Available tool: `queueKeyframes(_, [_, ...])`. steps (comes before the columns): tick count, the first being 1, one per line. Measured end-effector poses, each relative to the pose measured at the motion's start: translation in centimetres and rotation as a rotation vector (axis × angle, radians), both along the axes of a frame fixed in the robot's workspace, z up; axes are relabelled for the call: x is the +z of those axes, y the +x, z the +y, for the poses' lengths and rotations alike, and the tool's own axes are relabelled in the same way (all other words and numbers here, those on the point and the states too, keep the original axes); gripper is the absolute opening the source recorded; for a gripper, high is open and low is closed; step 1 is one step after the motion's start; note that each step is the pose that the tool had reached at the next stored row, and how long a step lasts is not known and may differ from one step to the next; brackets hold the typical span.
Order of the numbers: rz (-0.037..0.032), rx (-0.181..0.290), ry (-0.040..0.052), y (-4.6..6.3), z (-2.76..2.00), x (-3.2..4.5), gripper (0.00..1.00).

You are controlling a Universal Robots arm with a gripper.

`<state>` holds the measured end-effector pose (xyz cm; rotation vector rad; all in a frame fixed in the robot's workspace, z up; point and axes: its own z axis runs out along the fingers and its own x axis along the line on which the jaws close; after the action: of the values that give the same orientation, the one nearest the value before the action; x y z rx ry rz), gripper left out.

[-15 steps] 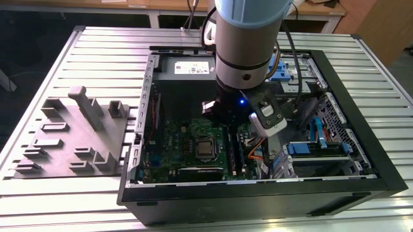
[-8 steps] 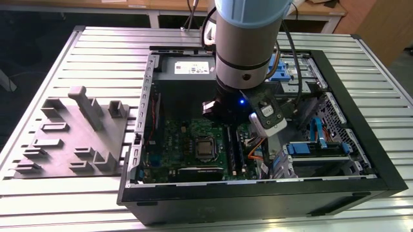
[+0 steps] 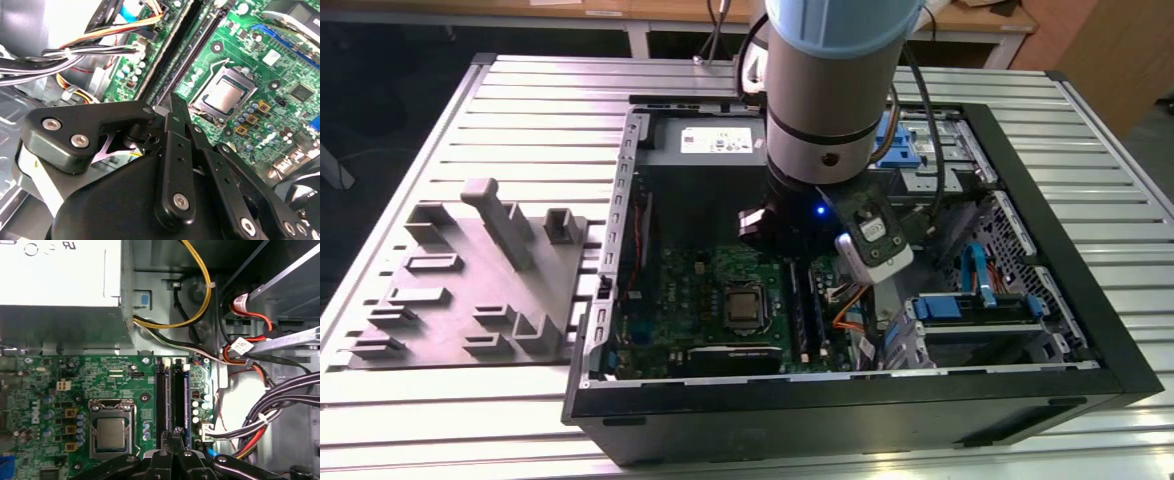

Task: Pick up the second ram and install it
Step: 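Insert the second ram into the second slot, then press down the second ram until it locks into place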

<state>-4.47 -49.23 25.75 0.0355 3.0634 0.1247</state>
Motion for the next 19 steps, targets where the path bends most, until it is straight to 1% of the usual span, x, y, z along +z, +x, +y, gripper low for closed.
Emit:
queueKeyframes(1, [0.0069,0.0,-0.0003,0.01,-0.01,0.01,0.1])
queueKeyframes(2, [0.0092,0.0,-0.0002,0.01,-0.01,0.01,0.1])
queueKeyframes(5, [0.0112,0.0,0.0,0.01,-0.01,-0.01,0.1])
queueKeyframes(11, [0.0116,0.0,0.0,0.35,-0.01,-0.01,0.1])
queueKeyframes(19, [0.0115,0.0,0.0,0.46,-0.01,-0.02,0.1])
